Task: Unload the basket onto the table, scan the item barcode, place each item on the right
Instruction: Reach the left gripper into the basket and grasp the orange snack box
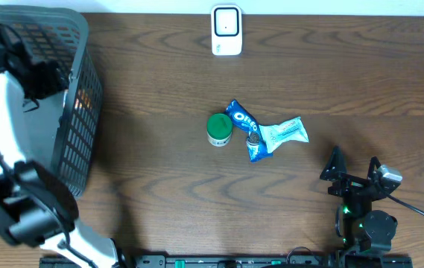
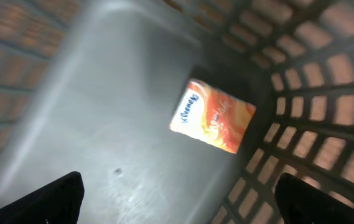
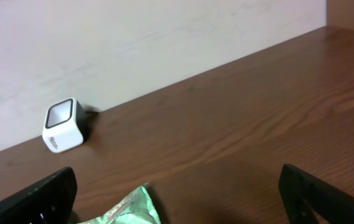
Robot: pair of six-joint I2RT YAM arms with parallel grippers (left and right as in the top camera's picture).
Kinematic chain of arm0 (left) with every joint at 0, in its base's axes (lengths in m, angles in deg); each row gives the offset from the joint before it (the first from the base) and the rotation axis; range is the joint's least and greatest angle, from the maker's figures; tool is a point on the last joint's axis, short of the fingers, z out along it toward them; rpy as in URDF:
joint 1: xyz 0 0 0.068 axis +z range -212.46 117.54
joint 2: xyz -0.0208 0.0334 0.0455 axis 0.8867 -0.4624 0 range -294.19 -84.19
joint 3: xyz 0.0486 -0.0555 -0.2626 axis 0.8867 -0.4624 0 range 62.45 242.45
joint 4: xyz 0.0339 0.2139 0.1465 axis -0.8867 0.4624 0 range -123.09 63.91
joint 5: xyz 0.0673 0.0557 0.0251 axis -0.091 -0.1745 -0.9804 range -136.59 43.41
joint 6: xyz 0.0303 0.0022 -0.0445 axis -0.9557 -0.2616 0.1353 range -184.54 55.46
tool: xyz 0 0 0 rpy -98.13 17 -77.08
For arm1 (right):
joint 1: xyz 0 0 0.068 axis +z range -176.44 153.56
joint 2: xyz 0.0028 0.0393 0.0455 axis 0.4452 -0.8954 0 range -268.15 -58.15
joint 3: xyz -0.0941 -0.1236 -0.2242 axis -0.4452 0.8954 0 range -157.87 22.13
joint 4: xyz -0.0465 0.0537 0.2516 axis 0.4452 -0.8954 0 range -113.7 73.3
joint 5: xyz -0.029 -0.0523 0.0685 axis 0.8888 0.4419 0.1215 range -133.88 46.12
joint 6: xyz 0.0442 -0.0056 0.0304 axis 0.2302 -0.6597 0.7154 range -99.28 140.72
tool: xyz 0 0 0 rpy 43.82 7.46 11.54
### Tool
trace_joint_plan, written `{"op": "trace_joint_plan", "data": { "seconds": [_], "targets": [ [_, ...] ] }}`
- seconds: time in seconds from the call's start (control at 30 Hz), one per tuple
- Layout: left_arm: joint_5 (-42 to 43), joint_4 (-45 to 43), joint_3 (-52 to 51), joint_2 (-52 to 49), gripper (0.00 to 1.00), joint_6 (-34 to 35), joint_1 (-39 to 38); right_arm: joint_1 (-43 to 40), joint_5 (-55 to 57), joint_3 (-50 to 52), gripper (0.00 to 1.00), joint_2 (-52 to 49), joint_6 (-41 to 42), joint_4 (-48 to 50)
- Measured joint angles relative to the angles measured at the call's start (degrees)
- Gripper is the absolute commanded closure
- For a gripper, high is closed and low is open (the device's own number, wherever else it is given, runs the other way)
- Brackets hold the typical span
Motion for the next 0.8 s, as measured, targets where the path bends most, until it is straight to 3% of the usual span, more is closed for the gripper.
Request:
{"op": "trace_joint_plan", "data": {
  "seconds": [0.33,0.8],
  "targets": [
    [2.73,0.90,-0.11,-9.35,0.02,-6.64,-0.37,0.00,0.00,0.00,0.01,0.00,0.00,0.00],
    [2.75,1.14,-0.37,-9.90,0.02,-12.87,-0.96,0.00,0.00,0.00,0.01,0.00,0.00,0.00]
  ]
}}
